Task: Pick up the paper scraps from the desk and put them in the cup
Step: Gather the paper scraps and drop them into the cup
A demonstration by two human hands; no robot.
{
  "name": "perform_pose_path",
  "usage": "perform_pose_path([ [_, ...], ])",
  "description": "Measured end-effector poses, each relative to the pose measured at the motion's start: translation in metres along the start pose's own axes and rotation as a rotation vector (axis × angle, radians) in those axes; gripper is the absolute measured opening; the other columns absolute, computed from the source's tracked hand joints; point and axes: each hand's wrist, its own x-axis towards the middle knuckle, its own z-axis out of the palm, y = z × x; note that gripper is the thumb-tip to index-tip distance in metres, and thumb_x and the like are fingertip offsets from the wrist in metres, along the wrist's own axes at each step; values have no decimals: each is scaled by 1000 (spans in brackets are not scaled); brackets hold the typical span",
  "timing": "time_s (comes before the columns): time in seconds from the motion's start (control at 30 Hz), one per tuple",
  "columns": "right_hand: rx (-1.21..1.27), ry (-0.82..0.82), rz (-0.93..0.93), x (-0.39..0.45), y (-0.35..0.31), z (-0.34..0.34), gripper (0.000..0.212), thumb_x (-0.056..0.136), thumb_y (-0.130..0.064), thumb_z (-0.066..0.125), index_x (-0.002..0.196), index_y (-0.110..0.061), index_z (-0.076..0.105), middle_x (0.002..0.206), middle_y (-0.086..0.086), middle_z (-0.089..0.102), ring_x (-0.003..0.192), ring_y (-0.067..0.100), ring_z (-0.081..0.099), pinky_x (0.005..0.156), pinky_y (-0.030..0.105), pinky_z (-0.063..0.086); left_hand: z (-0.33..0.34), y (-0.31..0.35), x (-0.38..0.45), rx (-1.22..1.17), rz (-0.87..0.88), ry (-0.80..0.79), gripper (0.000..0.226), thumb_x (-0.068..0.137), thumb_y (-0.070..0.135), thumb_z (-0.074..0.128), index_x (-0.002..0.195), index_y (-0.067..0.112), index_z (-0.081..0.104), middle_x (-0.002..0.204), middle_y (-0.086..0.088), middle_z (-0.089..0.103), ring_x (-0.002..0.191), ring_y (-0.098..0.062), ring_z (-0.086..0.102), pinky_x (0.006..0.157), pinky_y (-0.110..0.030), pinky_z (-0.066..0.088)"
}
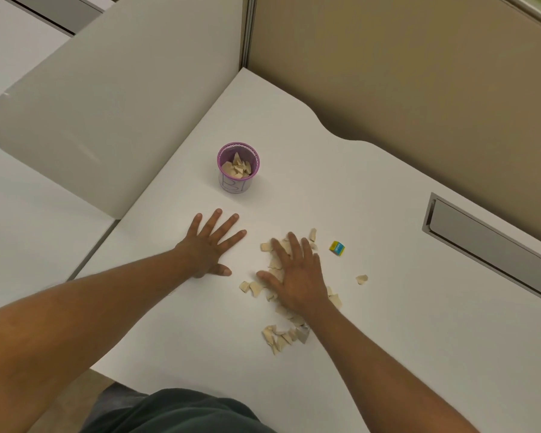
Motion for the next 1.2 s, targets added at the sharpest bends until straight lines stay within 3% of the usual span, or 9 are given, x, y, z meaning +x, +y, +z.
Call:
perform_pose_path([
  [0.13, -108, -46, 28, -15, -12, 7, 66, 96, -60, 42, 156, -41, 22, 166, 3, 16, 144, 35, 26, 105, 49, 43, -3, 1, -2, 1, 9, -3, 100, 94, 81, 32, 155, 37, -34, 164, -2, -44, 154, -40, -34, 125, -67, -7],
  [0.27, -90, -21, 10, -15, -16, 2, 56, 89, -11, 61, 141, -28, 47, 148, -2, 41, 123, 24, 44, 71, 34, 51, -3, 1, -7, 4, 21, 46, 100, 93, 81, 32, 153, 35, -35, 167, -4, -40, 156, -40, -31, 125, -66, -6],
  [0.33, 12, 12, 6, -10, -16, -2, 45, 86, -2, 58, 126, -21, 60, 131, -1, 53, 114, 22, 49, 69, 34, 50, -4, 1, -9, -3, 31, 76, 101, 94, 80, 33, 157, 35, -31, 168, -4, -37, 156, -41, -29, 125, -66, -5],
  [0.57, 445, 40, 190, 17, -25, -29, 19, 86, 1, 57, 87, 0, 77, 94, 16, 74, 91, 32, 70, 77, 38, 57, -7, 0, -14, -50, 55, 111, 101, 93, 78, 38, 162, 34, -22, 170, -3, -34, 157, -40, -27, 127, -65, -4],
  [0.67, 605, 141, 179, 31, -39, -63, 13, 93, -15, 69, 97, -10, 81, 100, 4, 78, 91, 15, 70, 74, 10, 47, -9, 1, -16, -160, 47, 132, 98, 94, 73, 49, 166, 33, -5, 173, -2, -24, 160, -36, -21, 128, -62, -1],
  [0.73, 650, 222, 116, 47, -51, -91, 12, 92, -18, 72, 97, -14, 82, 97, 2, 78, 87, 14, 69, 73, 11, 45, -4, 6, -19, -236, 38, 173, 90, 96, 65, 54, 167, 31, 11, 176, -3, -13, 162, -32, -13, 129, -60, 2],
  [0.9, 468, 349, -68, 110, -86, -146, 12, 91, -14, 71, 98, -13, 81, 93, 6, 74, 81, 21, 67, 70, 32, 54, 14, 27, -34, -362, 17, 278, 71, 101, 52, 56, 163, 28, 30, 177, -3, 5, 164, -27, -2, 130, -54, 3],
  [1.03, 209, 181, -152, 154, -108, -158, 20, 87, -9, 65, 101, -13, 79, 99, 10, 73, 90, 29, 69, 79, 40, 58, 17, 39, -44, -464, -11, 313, 67, 102, 42, 59, 162, 27, 33, 175, -1, 15, 163, -25, 6, 132, -46, 5],
  [1.2, 102, 62, -176, 169, -114, -160, 32, 85, -14, 73, 115, -23, 76, 116, 6, 73, 105, 27, 68, 89, 38, 57, 5, 40, -53, -587, -41, 401, 75, 92, 32, 74, 159, 22, 41, 168, -5, 32, 153, -30, 33, 120, -45, 37],
])
